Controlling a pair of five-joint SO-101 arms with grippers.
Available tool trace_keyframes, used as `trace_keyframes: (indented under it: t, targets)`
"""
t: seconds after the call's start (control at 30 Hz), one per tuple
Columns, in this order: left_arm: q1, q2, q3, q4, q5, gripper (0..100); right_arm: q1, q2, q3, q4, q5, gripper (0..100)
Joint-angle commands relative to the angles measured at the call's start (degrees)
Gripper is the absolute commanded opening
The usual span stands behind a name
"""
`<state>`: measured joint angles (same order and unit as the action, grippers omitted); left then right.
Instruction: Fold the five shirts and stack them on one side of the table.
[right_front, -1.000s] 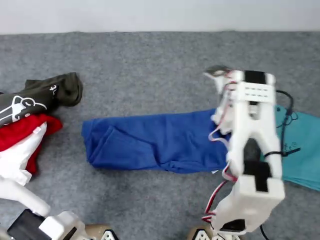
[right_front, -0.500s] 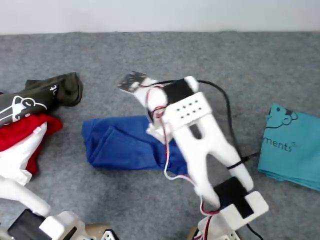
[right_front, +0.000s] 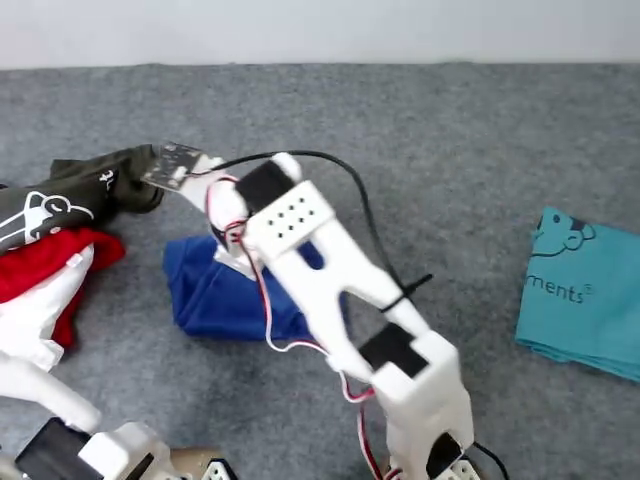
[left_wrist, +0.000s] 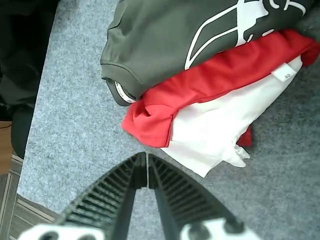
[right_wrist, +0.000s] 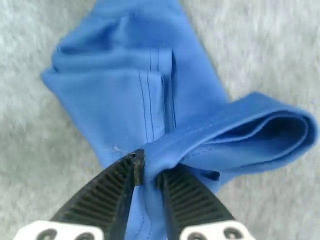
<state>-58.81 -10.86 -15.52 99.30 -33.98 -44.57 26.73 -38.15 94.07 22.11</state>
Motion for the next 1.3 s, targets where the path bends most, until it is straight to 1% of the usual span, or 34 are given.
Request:
trace_keyframes:
  t: [0.0,0.23,0.4,0.43,0.5,0.63,0.7,0.77,0.83,0.97,1.0,1.03,1.13,1.27]
  targets:
    - [-0.35,-2.81,-0.31,0.44,0.62,2,-1.71,3.82,-10.29,-0.04,-0.62,0.9]
    - [-0.09,-2.81,-0.31,0.44,0.62,2,-5.14,12.62,-21.01,-0.04,-0.62,0.9]
    - [-0.09,-2.81,-0.31,0.53,0.62,2,-7.25,17.1,-25.67,-0.04,-0.62,1.8]
    - [-0.09,-2.81,-0.31,0.53,0.62,2,-7.69,17.63,-26.11,-0.04,-0.62,3.5]
    - [-0.09,-2.73,-0.22,0.53,0.62,2,-9.01,18.33,-27.08,-0.04,-0.88,10.6]
    - [-0.09,-2.64,-0.22,0.53,0.62,2,-9.89,18.51,-31.21,0.57,-7.65,28.1]
    - [-0.09,-2.64,-0.22,0.53,0.62,2,-9.63,18.68,-34.73,3.3,-8.26,31.4]
    - [-0.09,-2.55,-0.22,0.53,0.62,2,-8.48,18.95,-37.27,7.16,-8.09,29.6]
    - [-0.09,-2.55,-0.22,0.44,0.62,2,-6.81,18.68,-37.19,9.1,-6.24,23.6]
    - [0.0,-2.64,-0.22,0.44,0.62,2,-1.1,16.75,-32.97,8.92,-2.29,0.3]
    - [0.0,-2.64,-0.22,0.35,0.62,2,0.13,16.31,-30.68,8.92,-1.32,0.9]
    - [0.0,-2.73,-0.22,0.35,0.62,2,1.45,16.13,-28.48,8.92,-0.62,3.5]
    - [0.0,-2.73,-0.22,0.35,0.62,2,5.14,16.13,-23.65,8.66,0.18,0.6]
    - [0.0,-2.73,-0.22,0.35,0.62,2,6.11,19.91,-21.36,5.67,2.9,1.3]
